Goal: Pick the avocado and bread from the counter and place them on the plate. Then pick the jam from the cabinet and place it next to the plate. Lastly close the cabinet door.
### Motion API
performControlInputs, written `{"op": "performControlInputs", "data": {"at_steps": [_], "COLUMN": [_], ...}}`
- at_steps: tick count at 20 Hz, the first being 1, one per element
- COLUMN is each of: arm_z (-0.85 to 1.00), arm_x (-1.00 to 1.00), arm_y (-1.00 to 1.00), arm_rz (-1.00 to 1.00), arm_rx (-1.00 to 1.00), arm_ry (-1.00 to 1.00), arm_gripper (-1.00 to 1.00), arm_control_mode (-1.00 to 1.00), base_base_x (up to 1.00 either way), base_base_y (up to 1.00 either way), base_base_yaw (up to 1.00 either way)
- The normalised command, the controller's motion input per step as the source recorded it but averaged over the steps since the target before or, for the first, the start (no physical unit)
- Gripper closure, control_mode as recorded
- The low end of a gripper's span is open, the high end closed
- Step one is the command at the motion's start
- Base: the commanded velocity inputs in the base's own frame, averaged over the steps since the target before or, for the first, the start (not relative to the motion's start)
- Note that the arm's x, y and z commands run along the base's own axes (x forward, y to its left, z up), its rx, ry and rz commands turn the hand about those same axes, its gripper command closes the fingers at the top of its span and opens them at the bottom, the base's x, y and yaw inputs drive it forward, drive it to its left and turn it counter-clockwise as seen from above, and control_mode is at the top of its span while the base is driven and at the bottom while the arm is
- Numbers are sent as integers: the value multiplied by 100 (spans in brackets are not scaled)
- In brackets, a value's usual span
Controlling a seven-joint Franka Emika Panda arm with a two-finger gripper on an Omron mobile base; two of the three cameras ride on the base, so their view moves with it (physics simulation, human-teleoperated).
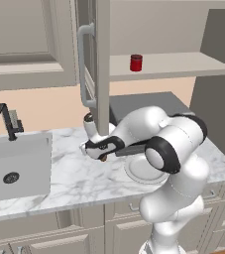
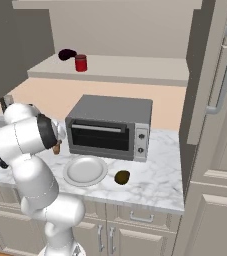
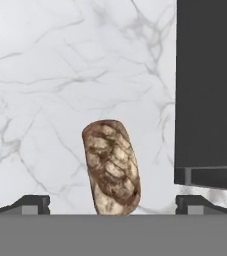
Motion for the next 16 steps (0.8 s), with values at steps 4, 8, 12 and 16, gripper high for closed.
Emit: {"op": "performControlInputs", "data": {"at_steps": [4, 8, 12, 16], "arm_z": [-16, -17, -17, -19], "arm_x": [6, 4, 2, 3], "arm_y": [0, 0, 0, 0], "arm_rz": [0, 0, 0, 0], "arm_rx": [0, 0, 0, 0], "arm_ry": [0, 0, 0, 0], "arm_gripper": [-100, -100, -100, -100], "arm_control_mode": [-100, -100, -100, -100], "base_base_x": [0, 0, 0, 0], "base_base_y": [0, 0, 0, 0], "base_base_yaw": [0, 0, 0, 0]}}
